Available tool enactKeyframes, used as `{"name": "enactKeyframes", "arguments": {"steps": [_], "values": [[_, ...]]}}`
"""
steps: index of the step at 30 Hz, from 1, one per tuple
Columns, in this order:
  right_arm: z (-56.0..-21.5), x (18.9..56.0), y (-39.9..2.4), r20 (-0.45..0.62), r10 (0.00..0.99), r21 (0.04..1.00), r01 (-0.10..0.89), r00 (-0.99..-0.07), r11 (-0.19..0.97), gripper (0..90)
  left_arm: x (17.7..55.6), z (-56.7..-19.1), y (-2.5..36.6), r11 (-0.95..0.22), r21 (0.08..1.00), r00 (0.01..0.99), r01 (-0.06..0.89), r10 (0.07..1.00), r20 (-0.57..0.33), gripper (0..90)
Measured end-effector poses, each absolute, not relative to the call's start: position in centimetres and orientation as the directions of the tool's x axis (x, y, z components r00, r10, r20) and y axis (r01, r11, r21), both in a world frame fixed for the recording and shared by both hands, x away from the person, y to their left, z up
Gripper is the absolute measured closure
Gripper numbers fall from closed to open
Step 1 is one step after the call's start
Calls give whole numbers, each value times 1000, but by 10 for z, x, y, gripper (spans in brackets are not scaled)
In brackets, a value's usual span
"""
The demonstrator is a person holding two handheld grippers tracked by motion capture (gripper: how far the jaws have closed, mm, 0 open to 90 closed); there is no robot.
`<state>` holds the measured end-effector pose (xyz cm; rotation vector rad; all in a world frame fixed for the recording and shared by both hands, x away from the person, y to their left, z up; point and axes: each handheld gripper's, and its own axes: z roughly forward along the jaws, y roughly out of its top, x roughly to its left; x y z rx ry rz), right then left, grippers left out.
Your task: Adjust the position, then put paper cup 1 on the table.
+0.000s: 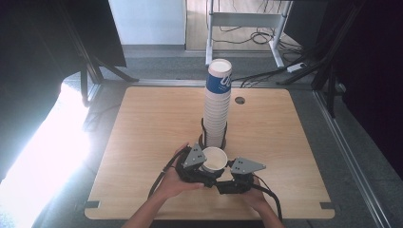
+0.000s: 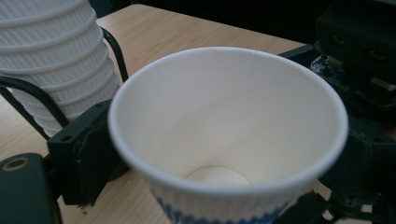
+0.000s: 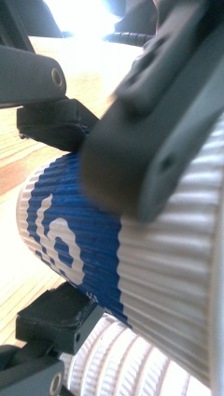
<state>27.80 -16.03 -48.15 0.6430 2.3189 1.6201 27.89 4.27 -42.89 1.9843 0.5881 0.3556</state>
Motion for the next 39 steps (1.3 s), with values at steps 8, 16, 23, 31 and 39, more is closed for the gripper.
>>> {"name": "enactKeyframes", "arguments": {"steps": [8, 16, 23, 31, 39], "values": [[-479, 278, -166, 53, 507, 941, 213, -860, 264, 279, 265, -422, 69, -289, 923, 825, 252, 563, -49, 73], [-478, 279, -175, 43, 550, 945, 213, -834, 250, 278, 257, -431, 97, -222, 934, 794, 281, 600, -97, 76], [-474, 279, -185, 25, 595, 953, 199, -804, 228, 278, 262, -441, 109, -208, 923, 749, 325, 653, -116, 88], [-469, 280, -196, -10, 644, 960, 172, -765, 219, 278, 266, -450, 120, -202, 904, 700, 376, 701, -134, 98], [-469, 286, -220, -19, 717, 964, 176, -697, 197, 278, 270, -459, 131, -185, 888, 669, 422, 725, -167, 112]]}}
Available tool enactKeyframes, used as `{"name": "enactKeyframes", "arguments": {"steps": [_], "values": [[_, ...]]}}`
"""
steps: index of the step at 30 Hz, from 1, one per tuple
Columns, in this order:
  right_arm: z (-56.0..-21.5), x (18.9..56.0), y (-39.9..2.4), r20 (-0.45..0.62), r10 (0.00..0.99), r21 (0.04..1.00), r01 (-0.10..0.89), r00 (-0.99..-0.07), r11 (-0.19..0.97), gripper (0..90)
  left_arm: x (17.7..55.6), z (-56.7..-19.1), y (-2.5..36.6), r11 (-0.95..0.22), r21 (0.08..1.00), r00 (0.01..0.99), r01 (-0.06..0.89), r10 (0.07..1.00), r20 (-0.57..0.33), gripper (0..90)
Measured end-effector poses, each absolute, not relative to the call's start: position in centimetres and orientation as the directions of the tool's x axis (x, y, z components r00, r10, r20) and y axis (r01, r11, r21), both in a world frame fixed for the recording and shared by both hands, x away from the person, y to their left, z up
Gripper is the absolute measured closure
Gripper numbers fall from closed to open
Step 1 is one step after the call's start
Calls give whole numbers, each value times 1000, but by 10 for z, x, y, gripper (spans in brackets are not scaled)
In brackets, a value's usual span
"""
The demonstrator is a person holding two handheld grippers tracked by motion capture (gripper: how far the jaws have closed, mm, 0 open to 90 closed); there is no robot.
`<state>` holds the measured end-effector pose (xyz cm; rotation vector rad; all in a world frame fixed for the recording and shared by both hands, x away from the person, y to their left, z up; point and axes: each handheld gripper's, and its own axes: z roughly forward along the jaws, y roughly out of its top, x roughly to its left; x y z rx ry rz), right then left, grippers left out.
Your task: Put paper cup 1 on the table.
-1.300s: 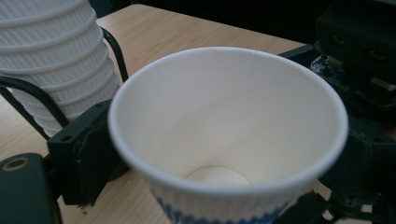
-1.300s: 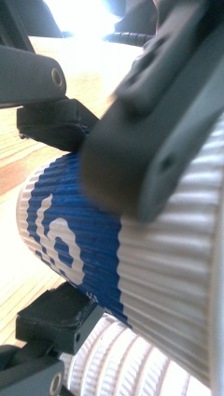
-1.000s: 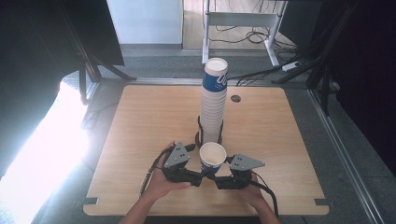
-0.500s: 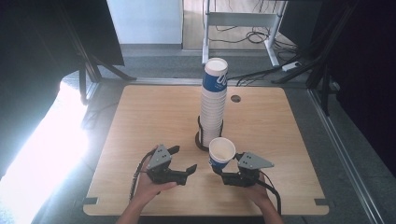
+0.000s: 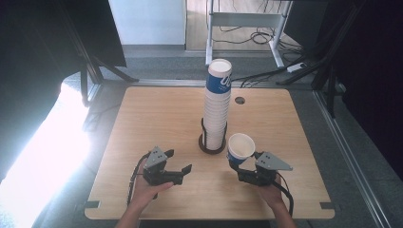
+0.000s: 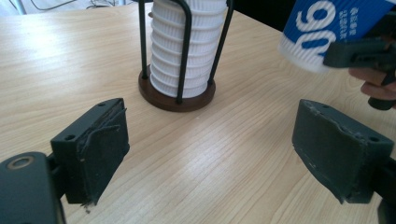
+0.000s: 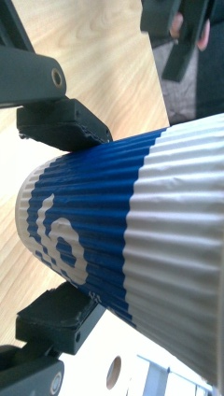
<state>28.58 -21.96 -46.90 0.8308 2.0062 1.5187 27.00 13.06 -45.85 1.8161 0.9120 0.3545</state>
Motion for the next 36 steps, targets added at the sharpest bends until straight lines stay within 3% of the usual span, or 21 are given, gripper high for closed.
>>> {"name": "enactKeyframes", "arguments": {"steps": [14, 22, 36], "values": [[-472, 298, -257, -8, 806, 965, 206, -592, 161, 278, 272, -462, 133, -189, 880, 659, 436, 732, -170, 125], [-484, 314, -281, -13, 869, 944, 280, -495, 174, 278, 273, -466, 131, -200, 872, 656, 447, 736, -168, 128], [-501, 331, -297, -23, 907, 890, 405, -420, 210, 278, 273, -466, 133, -198, 872, 655, 447, 737, -168, 131]]}}
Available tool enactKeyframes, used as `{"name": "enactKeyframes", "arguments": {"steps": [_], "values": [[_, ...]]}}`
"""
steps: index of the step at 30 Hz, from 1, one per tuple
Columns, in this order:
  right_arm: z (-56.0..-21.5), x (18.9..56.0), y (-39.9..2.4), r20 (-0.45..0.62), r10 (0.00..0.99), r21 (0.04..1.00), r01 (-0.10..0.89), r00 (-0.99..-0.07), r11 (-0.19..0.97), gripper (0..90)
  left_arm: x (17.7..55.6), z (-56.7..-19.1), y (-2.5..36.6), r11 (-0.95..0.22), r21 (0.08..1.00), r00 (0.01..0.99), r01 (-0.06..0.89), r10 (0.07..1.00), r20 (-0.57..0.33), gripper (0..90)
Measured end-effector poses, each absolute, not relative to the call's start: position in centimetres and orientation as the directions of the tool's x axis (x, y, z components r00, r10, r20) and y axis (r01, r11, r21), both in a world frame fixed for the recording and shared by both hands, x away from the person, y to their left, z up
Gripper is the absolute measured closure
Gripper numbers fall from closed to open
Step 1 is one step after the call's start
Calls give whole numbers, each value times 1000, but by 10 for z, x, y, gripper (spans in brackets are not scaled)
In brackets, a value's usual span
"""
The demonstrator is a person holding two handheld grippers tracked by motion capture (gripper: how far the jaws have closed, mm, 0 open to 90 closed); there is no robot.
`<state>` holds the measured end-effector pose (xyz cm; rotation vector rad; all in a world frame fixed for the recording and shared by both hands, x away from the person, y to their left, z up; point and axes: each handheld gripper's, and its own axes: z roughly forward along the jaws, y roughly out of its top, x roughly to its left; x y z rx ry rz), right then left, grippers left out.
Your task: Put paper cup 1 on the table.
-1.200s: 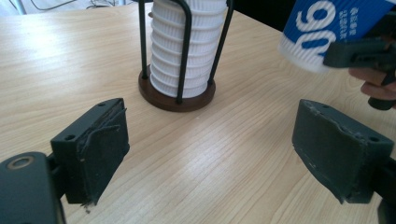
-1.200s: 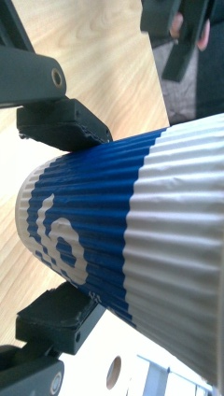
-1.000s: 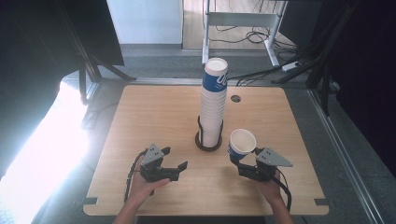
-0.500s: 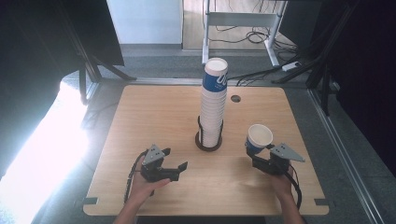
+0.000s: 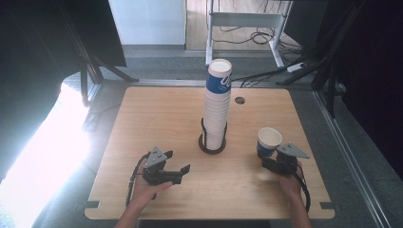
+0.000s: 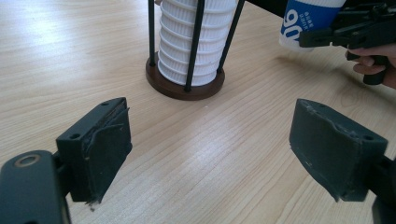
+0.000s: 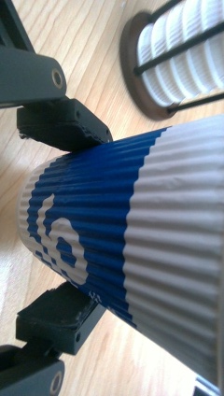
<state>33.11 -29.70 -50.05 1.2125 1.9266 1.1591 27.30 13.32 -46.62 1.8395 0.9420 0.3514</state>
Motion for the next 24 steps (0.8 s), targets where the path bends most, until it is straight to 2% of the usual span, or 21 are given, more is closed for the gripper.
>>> {"name": "enactKeyframes", "arguments": {"steps": [15, 24], "values": [[-512, 339, -301, -59, 920, 839, 480, -388, 257, 277, 273, -466, 134, -199, 873, 654, 445, 738, -166, 134], [-514, 340, -302, -62, 918, 829, 492, -391, 265, 276, 273, -467, 134, -202, 872, 655, 446, 737, -164, 135]]}}
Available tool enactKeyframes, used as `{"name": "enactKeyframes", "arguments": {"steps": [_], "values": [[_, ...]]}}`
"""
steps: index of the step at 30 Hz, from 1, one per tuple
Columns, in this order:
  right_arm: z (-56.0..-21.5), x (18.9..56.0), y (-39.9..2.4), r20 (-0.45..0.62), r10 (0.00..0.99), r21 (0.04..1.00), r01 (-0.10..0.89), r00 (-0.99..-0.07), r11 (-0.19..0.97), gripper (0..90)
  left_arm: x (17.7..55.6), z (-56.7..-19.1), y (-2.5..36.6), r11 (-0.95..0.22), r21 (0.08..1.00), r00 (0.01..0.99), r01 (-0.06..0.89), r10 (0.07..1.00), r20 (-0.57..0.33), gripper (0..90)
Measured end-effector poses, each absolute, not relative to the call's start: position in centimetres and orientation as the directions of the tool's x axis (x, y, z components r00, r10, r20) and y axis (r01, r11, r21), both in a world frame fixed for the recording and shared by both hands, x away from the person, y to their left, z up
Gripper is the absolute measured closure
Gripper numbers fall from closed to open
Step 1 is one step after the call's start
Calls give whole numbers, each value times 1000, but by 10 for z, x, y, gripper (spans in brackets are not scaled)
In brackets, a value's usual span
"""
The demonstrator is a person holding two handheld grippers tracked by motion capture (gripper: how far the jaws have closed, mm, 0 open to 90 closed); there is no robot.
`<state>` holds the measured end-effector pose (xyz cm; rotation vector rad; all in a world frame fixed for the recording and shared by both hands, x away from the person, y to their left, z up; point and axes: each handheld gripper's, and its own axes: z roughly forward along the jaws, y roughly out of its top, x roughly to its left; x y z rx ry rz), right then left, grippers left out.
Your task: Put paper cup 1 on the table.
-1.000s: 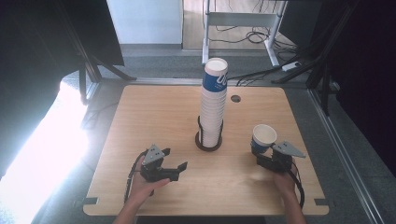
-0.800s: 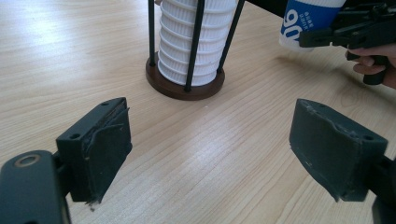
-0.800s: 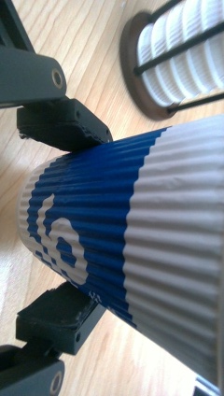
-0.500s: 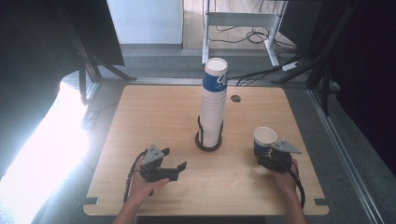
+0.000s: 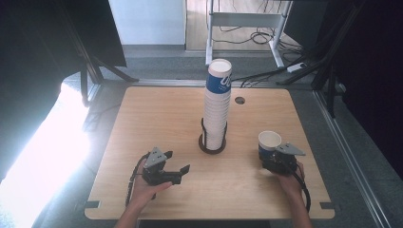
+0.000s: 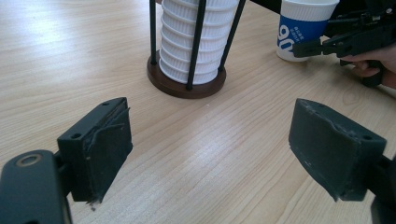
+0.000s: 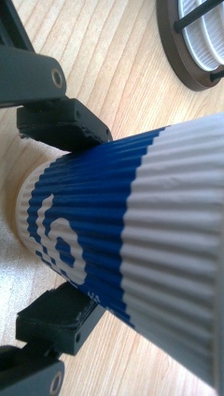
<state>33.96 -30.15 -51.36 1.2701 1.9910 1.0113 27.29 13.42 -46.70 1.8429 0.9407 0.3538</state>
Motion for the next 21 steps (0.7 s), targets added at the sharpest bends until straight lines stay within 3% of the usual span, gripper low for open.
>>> {"name": "enactKeyframes", "arguments": {"steps": [12, 17, 21], "values": [[-515, 341, -304, -59, 922, 806, 527, -382, 270, 264, 273, -467, 134, -208, 869, 661, 448, 732, -165, 136], [-514, 339, -306, -33, 933, 807, 541, -357, 236, 142, 272, -467, 135, -208, 870, 664, 447, 729, -166, 136], [-511, 335, -308, -11, 941, 819, 537, -338, 202, 126, 272, -466, 137, -203, 872, 662, 446, 730, -168, 136]]}}
